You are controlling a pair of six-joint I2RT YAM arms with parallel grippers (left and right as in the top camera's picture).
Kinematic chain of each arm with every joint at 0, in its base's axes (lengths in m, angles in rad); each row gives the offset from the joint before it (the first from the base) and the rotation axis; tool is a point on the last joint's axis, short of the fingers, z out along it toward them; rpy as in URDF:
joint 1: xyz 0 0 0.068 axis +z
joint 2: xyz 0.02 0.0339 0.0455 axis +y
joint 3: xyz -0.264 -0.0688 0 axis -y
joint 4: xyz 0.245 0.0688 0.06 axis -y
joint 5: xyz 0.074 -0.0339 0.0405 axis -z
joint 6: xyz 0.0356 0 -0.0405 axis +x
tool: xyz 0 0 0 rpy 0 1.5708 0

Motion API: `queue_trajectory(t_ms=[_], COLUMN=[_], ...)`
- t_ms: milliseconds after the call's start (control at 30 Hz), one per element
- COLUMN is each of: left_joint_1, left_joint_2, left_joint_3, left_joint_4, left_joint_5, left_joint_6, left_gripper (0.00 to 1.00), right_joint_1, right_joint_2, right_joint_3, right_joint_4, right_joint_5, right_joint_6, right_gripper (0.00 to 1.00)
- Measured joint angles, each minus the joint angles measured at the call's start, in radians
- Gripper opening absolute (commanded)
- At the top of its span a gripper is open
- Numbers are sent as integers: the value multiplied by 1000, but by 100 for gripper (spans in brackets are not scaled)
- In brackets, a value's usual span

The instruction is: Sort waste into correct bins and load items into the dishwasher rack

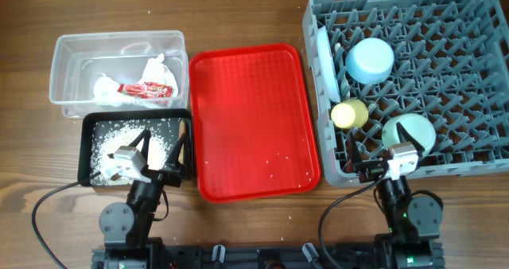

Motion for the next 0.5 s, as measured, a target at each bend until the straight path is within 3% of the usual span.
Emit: queue_trajectory(t_ms=[267, 500], left_joint_1=[-21, -21], left_joint_2=[-1, -1], left_joint_3=[-3, -3], left_joint_4=[-76, -76], left_joint_5=[-41, -44], left_joint_6=[140, 174], left_gripper=[100, 100], right_joint_1=[0, 0], right_joint_2=[0, 0], right_joint_3=[0, 0], right_joint_4=[0, 0], right_joint_5=[0, 0], right_joint_6=[0, 0], right_gripper=[100, 100])
